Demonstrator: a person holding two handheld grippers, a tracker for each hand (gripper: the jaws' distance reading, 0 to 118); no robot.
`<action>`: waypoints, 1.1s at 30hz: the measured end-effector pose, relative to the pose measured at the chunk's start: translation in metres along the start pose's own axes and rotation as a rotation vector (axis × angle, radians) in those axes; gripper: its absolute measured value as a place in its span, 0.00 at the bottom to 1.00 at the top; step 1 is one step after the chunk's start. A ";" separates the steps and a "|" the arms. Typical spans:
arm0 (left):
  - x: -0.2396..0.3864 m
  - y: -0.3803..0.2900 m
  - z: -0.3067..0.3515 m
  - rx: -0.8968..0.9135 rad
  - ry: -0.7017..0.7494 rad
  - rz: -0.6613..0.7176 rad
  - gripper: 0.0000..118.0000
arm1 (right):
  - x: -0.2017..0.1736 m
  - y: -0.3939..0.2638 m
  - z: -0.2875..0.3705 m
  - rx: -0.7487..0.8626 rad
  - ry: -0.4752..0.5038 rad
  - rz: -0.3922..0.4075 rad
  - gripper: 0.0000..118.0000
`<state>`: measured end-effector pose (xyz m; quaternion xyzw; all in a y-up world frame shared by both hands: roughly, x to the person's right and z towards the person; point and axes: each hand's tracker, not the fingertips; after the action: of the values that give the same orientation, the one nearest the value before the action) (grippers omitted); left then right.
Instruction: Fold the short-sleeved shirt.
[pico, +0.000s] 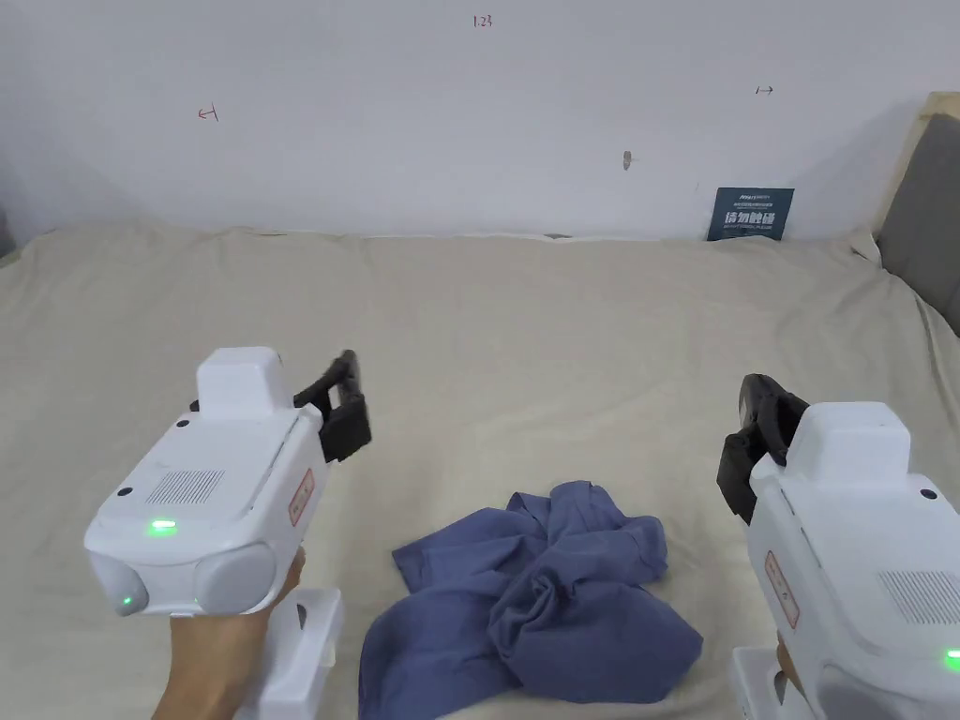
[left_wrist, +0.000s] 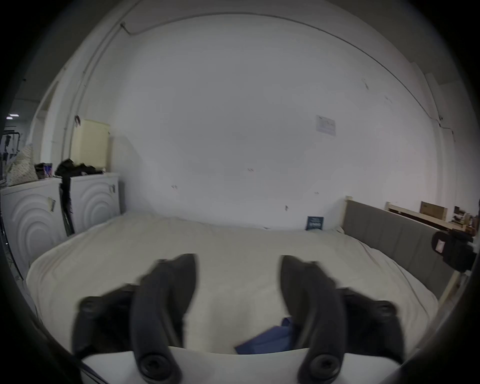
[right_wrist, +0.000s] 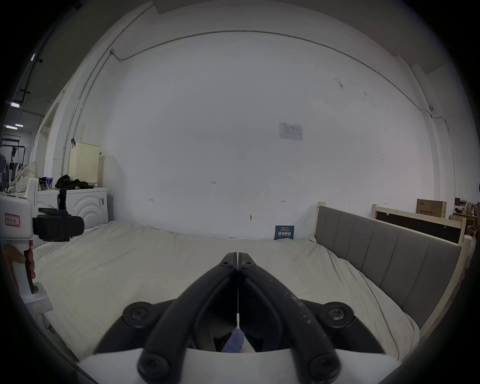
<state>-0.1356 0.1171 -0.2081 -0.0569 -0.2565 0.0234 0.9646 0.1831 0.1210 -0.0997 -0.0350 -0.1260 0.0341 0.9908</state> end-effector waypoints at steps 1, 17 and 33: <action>-0.003 -0.002 0.002 0.008 0.006 -0.002 0.02 | -0.001 0.000 0.000 0.002 0.003 0.002 0.02; -0.018 -0.043 -0.014 -0.397 -0.101 0.056 0.00 | -0.002 -0.008 -0.002 -0.022 0.010 -0.006 0.02; -0.010 -0.172 -0.020 -0.845 -0.066 0.152 0.94 | 0.007 -0.037 -0.012 -0.107 0.008 -0.027 0.02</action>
<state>-0.1317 -0.0566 -0.2097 -0.4648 -0.2692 -0.0110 0.8434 0.1949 0.0841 -0.1061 -0.0863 -0.1241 0.0138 0.9884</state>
